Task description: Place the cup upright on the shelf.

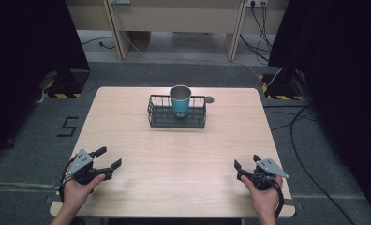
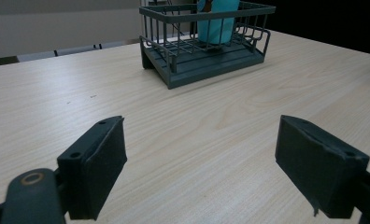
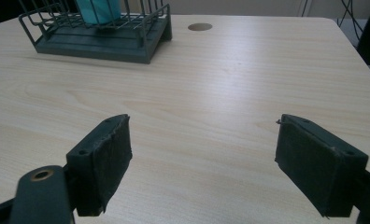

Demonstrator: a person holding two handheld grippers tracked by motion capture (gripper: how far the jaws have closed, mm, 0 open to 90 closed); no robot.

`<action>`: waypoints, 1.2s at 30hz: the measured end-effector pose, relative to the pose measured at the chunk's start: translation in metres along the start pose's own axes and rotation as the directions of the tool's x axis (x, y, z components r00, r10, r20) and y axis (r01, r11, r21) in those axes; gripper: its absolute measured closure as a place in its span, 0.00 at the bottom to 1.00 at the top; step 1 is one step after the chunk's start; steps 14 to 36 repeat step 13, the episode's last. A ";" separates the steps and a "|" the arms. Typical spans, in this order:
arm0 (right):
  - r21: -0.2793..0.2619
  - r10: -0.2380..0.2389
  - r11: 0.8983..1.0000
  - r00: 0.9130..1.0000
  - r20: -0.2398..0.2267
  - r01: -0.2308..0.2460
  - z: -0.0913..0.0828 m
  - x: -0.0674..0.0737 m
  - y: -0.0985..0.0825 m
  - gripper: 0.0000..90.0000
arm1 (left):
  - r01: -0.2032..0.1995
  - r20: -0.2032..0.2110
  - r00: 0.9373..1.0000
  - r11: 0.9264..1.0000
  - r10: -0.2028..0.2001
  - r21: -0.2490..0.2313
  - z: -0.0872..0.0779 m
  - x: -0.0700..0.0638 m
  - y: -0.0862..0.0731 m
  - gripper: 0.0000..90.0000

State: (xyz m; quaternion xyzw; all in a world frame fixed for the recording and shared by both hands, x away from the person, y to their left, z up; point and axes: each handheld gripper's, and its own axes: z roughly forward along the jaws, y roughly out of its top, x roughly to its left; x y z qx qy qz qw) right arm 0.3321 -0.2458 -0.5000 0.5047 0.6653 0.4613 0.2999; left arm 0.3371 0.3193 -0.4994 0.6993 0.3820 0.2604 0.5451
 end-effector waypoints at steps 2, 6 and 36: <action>-0.004 -0.001 1.000 1.000 0.003 0.001 0.000 0.000 0.000 0.22 | 0.000 0.000 1.000 1.000 0.000 0.000 0.000 0.000 0.000 0.17; -0.025 0.004 1.000 1.000 0.010 -0.004 -0.001 -0.001 -0.002 0.22 | -0.002 0.004 1.000 1.000 0.002 0.000 0.000 0.000 0.000 0.17; -0.040 0.026 0.999 1.000 -0.007 -0.026 -0.003 -0.001 -0.003 0.22 | -0.007 0.005 1.000 1.000 0.007 0.002 0.001 -0.001 0.000 0.18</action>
